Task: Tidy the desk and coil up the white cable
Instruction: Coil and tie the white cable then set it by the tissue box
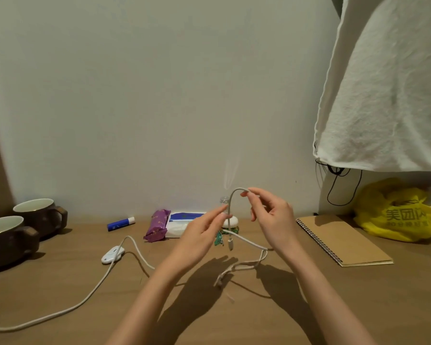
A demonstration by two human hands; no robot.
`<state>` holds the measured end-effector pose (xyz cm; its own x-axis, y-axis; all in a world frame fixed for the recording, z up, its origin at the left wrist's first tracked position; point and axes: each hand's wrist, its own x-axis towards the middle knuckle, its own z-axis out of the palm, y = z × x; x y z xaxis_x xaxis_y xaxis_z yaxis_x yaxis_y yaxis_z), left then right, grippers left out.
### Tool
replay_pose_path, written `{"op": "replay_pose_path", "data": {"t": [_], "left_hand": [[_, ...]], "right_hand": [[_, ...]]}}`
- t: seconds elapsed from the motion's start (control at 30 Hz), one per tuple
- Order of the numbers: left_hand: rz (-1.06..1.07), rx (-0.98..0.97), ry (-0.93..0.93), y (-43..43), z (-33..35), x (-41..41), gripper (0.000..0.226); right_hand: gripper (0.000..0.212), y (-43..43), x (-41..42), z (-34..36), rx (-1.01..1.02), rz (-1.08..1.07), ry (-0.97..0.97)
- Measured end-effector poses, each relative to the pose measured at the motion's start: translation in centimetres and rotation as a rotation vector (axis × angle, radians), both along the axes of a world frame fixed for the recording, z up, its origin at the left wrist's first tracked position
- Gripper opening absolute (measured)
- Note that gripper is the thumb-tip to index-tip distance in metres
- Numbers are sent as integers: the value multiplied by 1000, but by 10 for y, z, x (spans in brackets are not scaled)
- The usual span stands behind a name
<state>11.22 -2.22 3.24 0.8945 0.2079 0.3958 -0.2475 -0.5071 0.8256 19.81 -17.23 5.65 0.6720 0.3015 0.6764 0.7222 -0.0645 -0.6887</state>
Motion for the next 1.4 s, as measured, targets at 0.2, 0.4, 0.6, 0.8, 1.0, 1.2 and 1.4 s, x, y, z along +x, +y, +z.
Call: {"op": "replay_pose_path", "data": {"t": [0.2,0.4,0.6,0.8,1.0,1.2,1.4], "left_hand": [[-66,-55,29,3,-3,11,26],[68,-522,-73,21,4,-4,19],[121,-518,-129,34,14,-23,15],[149,-330,-67,21,3,-16,20],[28,-347,13,9,1,-15,16],[-45,-183,69,12,-3,-15,19],[-65,-92,115,11,-9,-12,20]], "right_hand": [[18,13,2,-5,31,49,59],[19,33,3,-7,-26,133,184],[18,47,0,-8,-178,140,137],[16,44,-6,-13,-65,280,259],[11,38,-5,-18,-8,324,353],[13,34,-6,-15,0,335,445],[24,24,-5,-16,-144,400,470]]}}
